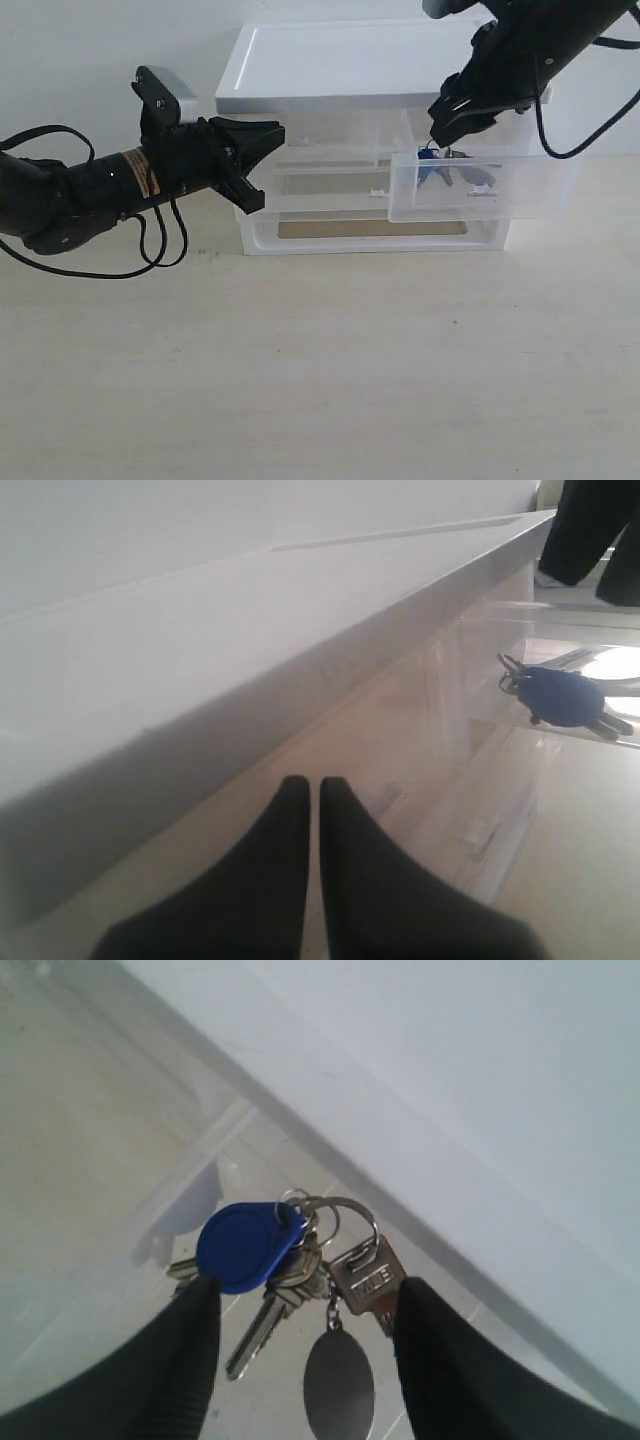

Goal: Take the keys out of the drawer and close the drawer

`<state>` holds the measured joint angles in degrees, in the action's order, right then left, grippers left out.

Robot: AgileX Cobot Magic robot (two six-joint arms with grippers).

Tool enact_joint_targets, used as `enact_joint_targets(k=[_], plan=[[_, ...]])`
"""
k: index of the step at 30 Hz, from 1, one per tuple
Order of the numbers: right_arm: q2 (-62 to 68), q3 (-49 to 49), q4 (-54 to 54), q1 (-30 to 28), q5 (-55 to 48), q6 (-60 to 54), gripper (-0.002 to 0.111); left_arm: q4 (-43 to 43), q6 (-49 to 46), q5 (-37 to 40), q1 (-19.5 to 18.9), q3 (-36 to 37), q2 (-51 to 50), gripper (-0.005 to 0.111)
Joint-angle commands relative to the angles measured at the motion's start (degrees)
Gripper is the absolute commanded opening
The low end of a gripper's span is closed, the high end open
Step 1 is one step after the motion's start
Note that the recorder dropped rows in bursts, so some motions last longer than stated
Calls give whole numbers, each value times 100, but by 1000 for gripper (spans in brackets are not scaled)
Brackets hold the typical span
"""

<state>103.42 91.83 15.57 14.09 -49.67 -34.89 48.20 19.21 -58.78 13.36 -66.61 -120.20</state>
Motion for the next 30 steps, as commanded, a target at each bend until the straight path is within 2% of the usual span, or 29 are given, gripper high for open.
enact_joint_targets(k=[1, 7, 22, 23, 28, 30], plan=[[301, 25, -24, -27, 204, 18, 49, -188, 49, 183, -12, -42, -23, 4], [581, 25, -54, -27, 312, -37, 68, -188, 49, 183, -12, -42, -23, 4], [857, 25, -466, -27, 741, 152, 67, -188, 49, 183, -12, -42, -23, 4], [871, 25, -497, -27, 766, 152, 65, -188, 49, 183, -12, -42, -23, 4], [991, 25, -675, -27, 788, 192, 32, -198, 48, 183, -12, -42, -23, 4], [970, 25, -675, -27, 788, -37, 8, -209, 48, 183, -12, -42, -23, 4]])
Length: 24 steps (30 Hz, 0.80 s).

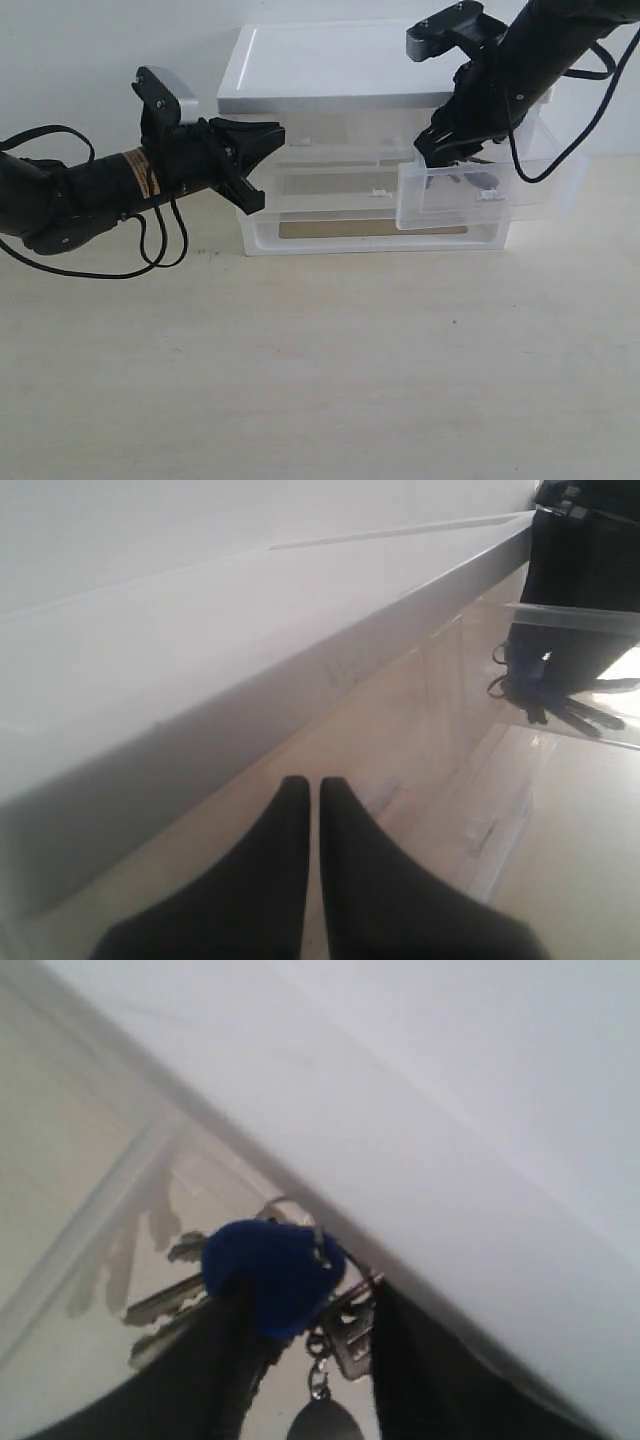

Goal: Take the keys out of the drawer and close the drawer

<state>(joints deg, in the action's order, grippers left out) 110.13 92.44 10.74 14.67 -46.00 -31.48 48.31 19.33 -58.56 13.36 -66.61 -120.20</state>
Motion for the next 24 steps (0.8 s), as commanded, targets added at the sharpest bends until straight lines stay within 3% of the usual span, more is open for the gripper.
enact_joint_targets(k=[1, 15, 17, 22, 24], plan=[[253, -36, -202, -84, 421, -500, 0, -220, 36, 162, -12, -42, -23, 4], [-700, -36, 58, -84, 428, -398, 0, -220, 36, 162, -12, -42, -23, 4], [-642, -36, 416, -84, 284, -419, 10, -220, 36, 162, -12, -42, -23, 4], [-402, -36, 527, -84, 272, -133, 62, -220, 36, 162, -12, -42, -23, 4], [-317, -36, 515, -84, 375, 29, 69, -220, 36, 162, -12, -42, -23, 4]])
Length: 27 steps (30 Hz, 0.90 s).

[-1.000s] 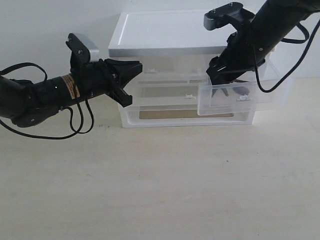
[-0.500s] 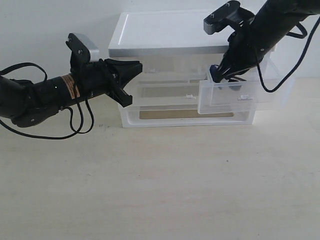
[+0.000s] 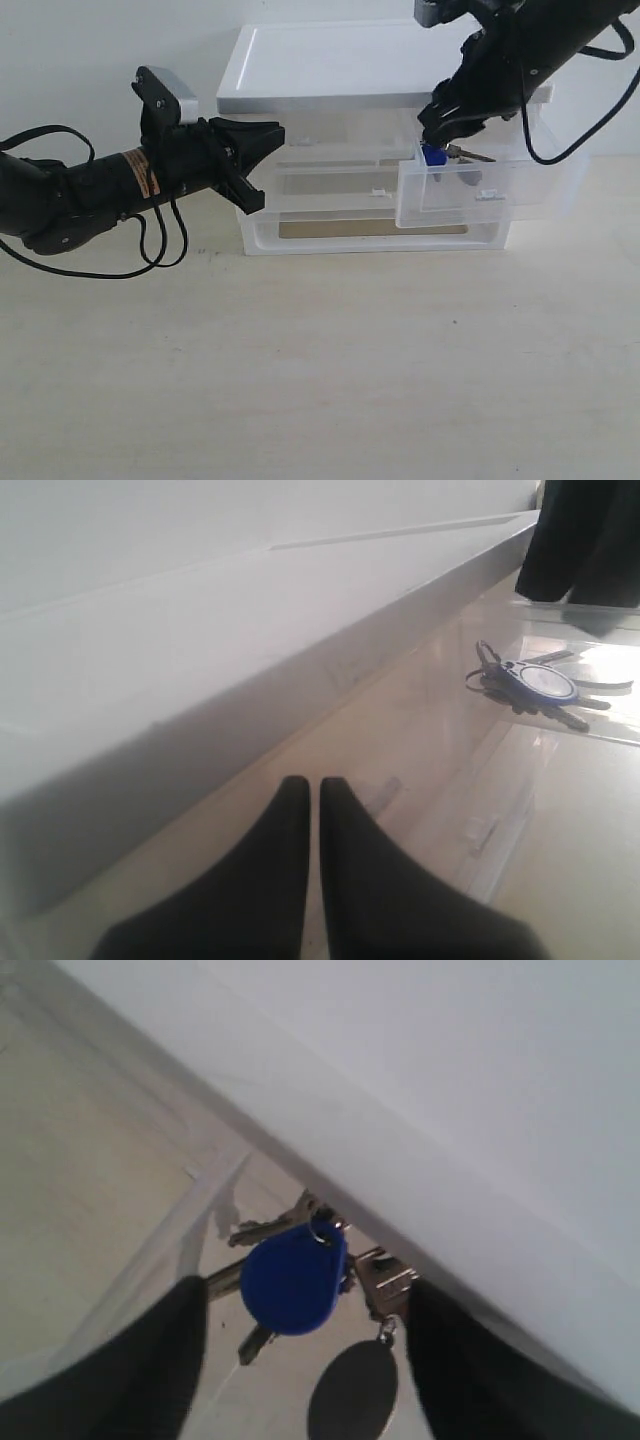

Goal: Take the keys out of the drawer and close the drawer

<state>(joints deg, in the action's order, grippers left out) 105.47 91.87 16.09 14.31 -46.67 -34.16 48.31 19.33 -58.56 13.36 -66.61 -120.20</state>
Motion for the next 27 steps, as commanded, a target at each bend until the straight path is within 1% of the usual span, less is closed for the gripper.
enact_joint_targets(k=[1, 5, 11, 19, 21, 23, 25, 27], plan=[[197, 21, -19, -49, 442, 308, 68, -220, 36, 162, -12, -42, -23, 4], [326, 21, -42, -49, 555, 298, 63, -220, 36, 162, -12, -42, -23, 4], [484, 21, -400, -49, 827, 524, 63, -220, 36, 162, -12, -42, -23, 4], [668, 21, -428, -49, 837, 536, 63, -220, 36, 162, -12, -42, -23, 4], [657, 21, -505, -49, 837, 536, 61, -220, 36, 162, -12, -42, -23, 4], [657, 21, -586, -49, 837, 536, 52, -220, 36, 162, -12, -42, -23, 4], [657, 21, -738, -49, 791, 536, 34, -220, 36, 162, -12, -42, -23, 4], [657, 21, -885, -49, 752, 521, 12, -220, 36, 162, -12, -42, -23, 4]])
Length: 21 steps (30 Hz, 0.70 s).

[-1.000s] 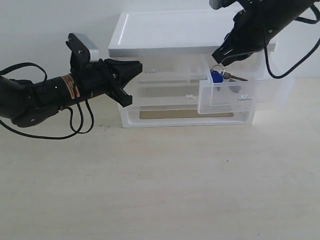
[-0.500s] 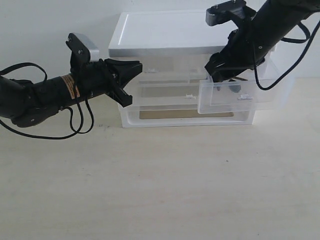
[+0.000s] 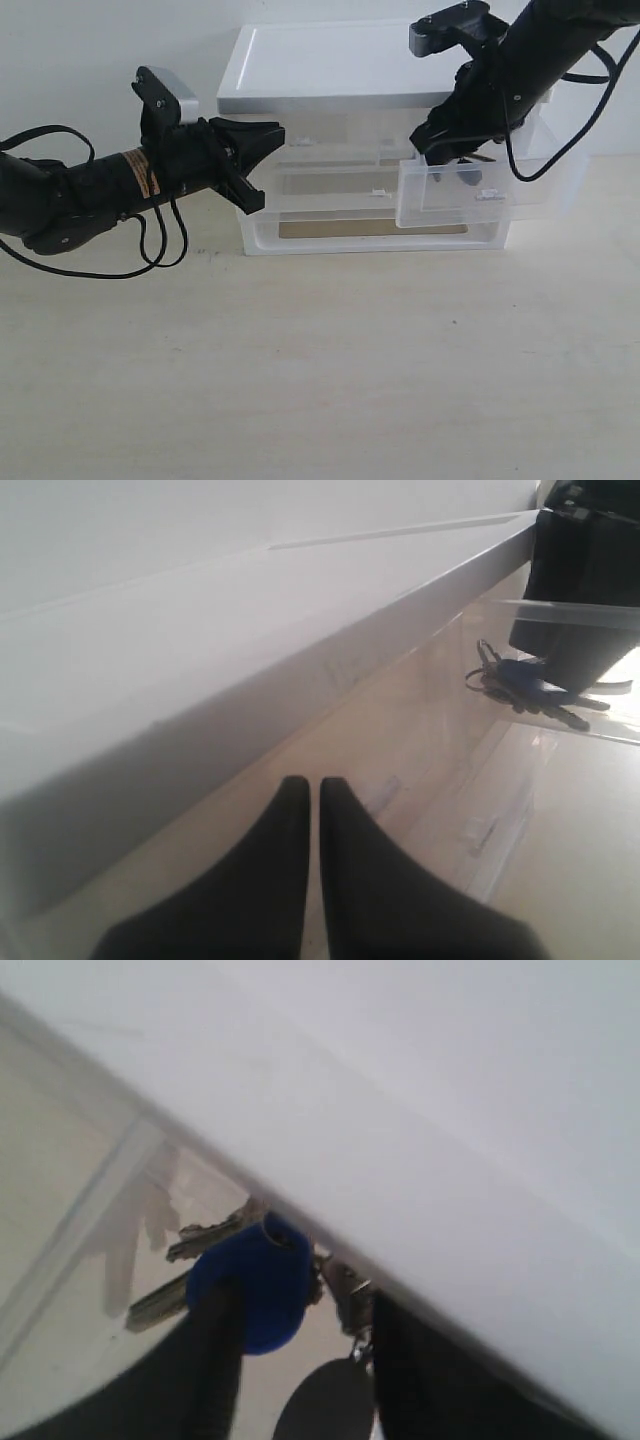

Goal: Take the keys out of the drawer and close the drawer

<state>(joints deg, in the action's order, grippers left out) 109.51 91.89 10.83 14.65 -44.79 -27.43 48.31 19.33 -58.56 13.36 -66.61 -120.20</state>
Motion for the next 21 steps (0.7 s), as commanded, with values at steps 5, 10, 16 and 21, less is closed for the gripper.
enact_joint_targets(k=[5, 10, 16, 21], plan=[[231, 19, -881, -83, 393, -141, 0, -220, 36, 162, -12, -42, -23, 4], [23, 19, -1541, -83, 351, 382, 0, -220, 36, 162, -12, -42, -23, 4], [-246, 19, -1606, -83, 343, 457, 0, -232, 36, 162, -12, -42, -23, 4], [-308, 19, -1211, -83, 354, 286, 1, -232, 36, 162, -12, -42, -23, 4]])
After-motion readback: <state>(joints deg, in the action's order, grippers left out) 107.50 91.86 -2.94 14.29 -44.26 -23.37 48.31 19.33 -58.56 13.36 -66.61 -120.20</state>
